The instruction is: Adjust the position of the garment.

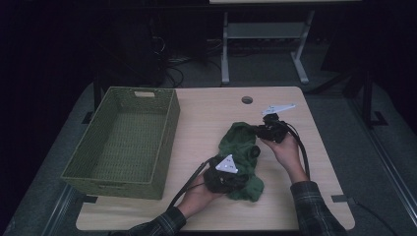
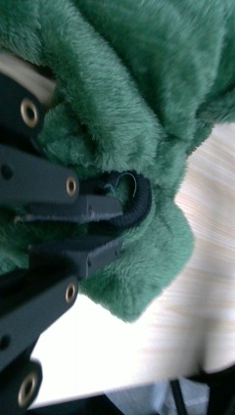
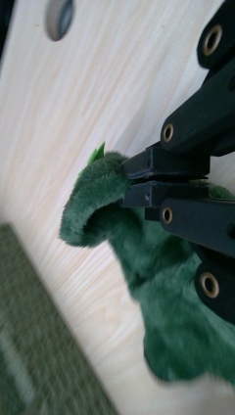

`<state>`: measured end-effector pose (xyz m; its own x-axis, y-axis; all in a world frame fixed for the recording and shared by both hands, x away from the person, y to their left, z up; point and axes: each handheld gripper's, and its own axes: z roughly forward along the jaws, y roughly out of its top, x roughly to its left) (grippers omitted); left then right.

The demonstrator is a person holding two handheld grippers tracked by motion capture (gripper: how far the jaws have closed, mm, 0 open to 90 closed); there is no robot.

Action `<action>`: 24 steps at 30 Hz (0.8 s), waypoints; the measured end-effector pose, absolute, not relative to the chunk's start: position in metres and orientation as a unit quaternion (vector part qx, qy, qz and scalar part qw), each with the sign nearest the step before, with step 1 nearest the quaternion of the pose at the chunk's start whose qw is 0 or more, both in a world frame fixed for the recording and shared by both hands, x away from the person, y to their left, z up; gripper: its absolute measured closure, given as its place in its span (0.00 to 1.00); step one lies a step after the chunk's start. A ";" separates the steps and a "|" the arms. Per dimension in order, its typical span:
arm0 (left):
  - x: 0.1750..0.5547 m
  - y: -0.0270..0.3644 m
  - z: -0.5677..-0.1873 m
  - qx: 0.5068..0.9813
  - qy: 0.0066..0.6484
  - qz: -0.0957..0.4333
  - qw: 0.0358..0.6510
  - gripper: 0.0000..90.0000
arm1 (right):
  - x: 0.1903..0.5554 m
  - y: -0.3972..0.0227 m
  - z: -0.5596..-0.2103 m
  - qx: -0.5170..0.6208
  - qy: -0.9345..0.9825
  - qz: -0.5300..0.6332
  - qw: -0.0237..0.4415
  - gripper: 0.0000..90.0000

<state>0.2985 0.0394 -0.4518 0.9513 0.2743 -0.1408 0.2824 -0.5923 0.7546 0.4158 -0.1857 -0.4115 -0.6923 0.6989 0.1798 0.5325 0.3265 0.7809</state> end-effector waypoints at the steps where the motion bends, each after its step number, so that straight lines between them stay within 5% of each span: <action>1: 0.300 0.042 -0.448 0.890 0.158 0.000 0.428 0.80 | 0.412 -0.187 -0.407 0.375 0.808 0.445 0.096 0.97; 16: 0.362 0.088 -0.402 0.837 0.276 0.098 0.463 0.57 | 0.368 -0.198 -0.386 0.309 0.801 0.505 0.094 0.97; 24: 0.398 0.079 -0.411 0.836 0.284 0.092 0.460 0.51 | 0.360 -0.200 -0.381 0.290 0.802 0.513 0.093 0.97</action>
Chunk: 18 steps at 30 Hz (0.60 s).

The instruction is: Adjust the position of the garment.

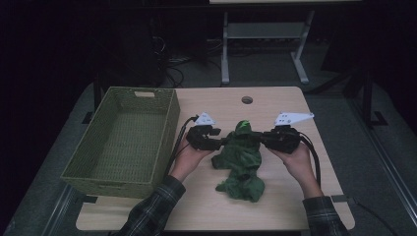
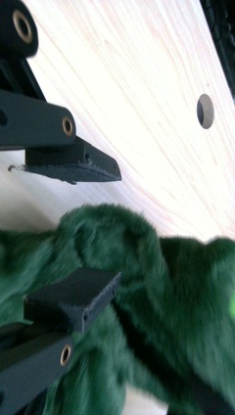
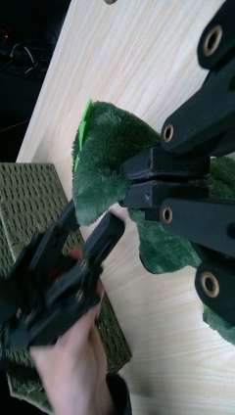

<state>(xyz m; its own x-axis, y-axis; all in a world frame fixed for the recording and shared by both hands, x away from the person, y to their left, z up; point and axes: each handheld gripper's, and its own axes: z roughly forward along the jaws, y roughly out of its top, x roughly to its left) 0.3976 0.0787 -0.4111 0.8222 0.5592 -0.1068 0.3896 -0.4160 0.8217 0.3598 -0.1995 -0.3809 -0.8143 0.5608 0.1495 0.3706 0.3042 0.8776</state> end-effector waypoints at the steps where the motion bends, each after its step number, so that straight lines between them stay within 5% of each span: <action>1: 0.400 0.076 -0.413 0.838 0.280 0.089 0.460 0.50 | 0.359 -0.200 -0.380 0.290 0.801 0.515 0.091 0.97; 6: 0.411 0.060 -0.424 0.849 0.260 0.075 0.454 0.48 | 0.358 -0.201 -0.380 0.284 0.801 0.520 0.089 0.97; 12: 0.406 0.061 -0.423 0.855 0.243 0.053 0.455 0.95 | 0.356 -0.203 -0.380 0.285 0.801 0.518 0.094 0.97; 18: 0.384 0.077 -0.403 0.845 0.225 0.058 0.482 0.98 | 0.355 -0.210 -0.383 0.298 0.800 0.511 0.103 0.97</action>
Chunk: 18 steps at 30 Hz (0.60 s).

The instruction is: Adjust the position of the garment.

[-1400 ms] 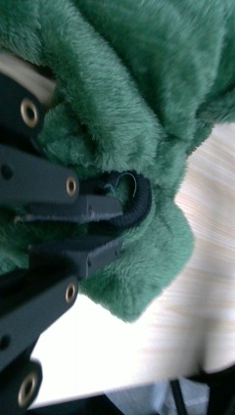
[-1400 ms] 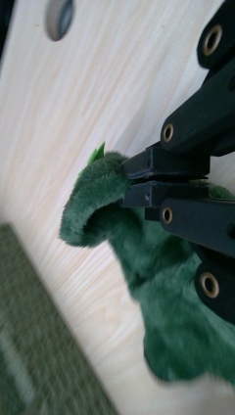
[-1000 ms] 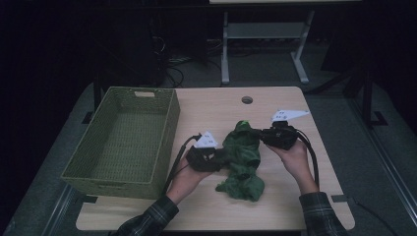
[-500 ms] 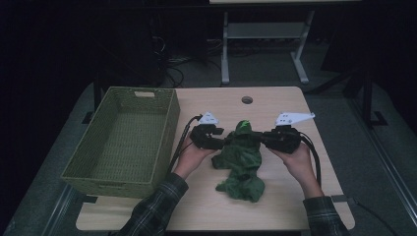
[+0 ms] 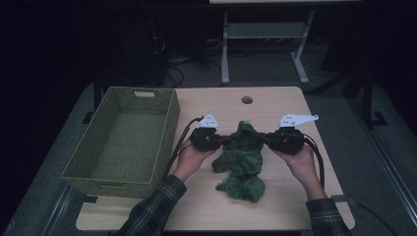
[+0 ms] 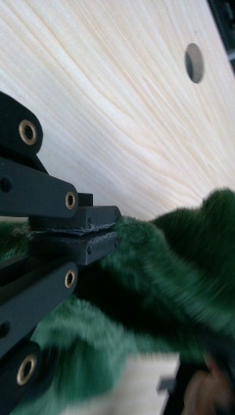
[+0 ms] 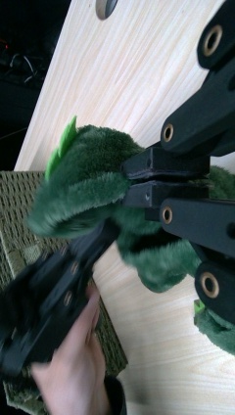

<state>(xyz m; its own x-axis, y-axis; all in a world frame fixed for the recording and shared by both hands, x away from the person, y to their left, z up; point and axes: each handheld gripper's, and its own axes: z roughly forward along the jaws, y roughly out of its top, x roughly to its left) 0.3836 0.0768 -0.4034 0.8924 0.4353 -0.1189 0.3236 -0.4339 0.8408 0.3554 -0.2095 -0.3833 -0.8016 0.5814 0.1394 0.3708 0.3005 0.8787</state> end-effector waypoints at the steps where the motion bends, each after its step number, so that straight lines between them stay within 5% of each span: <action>1: 0.378 0.078 -0.401 0.844 0.220 0.058 0.486 0.98 | 0.354 -0.210 -0.383 0.299 0.799 0.512 0.104 0.97; 18: 0.312 0.096 -0.398 0.848 0.160 0.064 0.502 0.98 | 0.309 -0.220 -0.397 0.298 0.809 0.496 0.102 0.97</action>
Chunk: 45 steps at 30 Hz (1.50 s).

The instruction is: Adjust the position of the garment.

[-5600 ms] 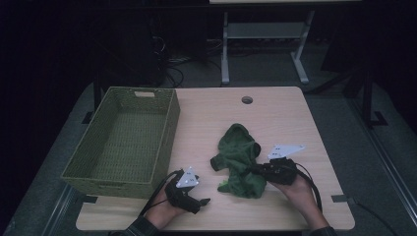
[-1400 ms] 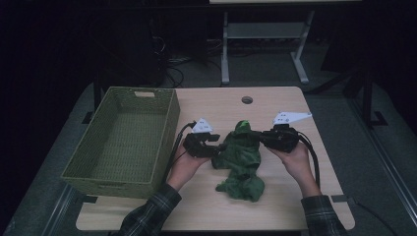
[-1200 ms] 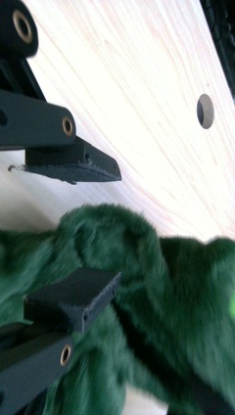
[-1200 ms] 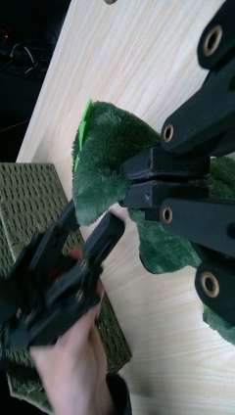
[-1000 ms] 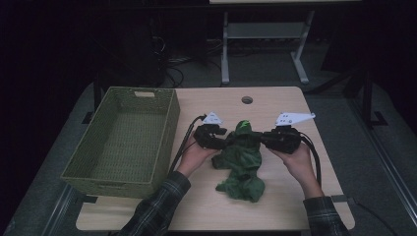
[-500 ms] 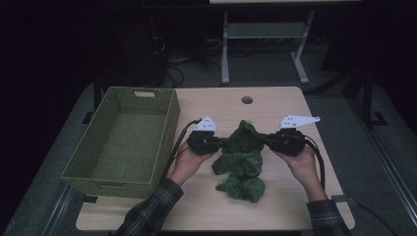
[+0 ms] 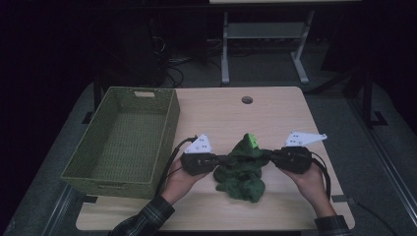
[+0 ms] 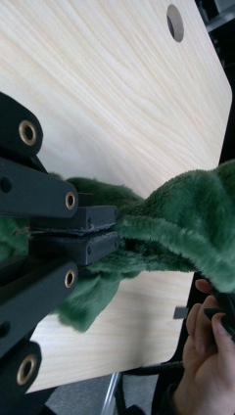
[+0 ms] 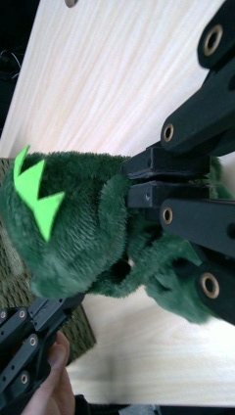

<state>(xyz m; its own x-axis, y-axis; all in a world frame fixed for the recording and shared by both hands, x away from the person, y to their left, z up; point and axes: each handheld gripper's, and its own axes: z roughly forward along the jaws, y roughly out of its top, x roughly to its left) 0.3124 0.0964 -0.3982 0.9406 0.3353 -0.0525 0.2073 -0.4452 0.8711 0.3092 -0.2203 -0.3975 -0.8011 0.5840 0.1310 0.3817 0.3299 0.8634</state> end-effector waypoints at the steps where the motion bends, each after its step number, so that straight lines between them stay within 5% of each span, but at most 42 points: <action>1: 0.310 0.098 -0.399 0.850 0.159 0.062 0.499 0.98 | 0.304 -0.221 -0.399 0.297 0.809 0.498 0.101 0.97; 24: 0.273 0.095 -0.445 0.892 0.134 -0.013 0.432 0.97 | 0.244 -0.219 -0.443 0.287 0.844 0.451 0.040 0.95; 45: 0.325 0.087 -0.458 0.909 0.161 0.055 0.381 0.97 | 0.286 -0.196 -0.463 0.296 0.862 0.409 0.044 0.94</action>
<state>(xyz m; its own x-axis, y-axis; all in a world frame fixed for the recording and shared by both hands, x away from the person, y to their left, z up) 0.3255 0.0869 -0.4580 0.9419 0.3352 -0.0226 0.2512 -0.6580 0.7099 0.2865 -0.1965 -0.4629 -0.8207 0.5467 0.1661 0.4743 0.4897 0.7315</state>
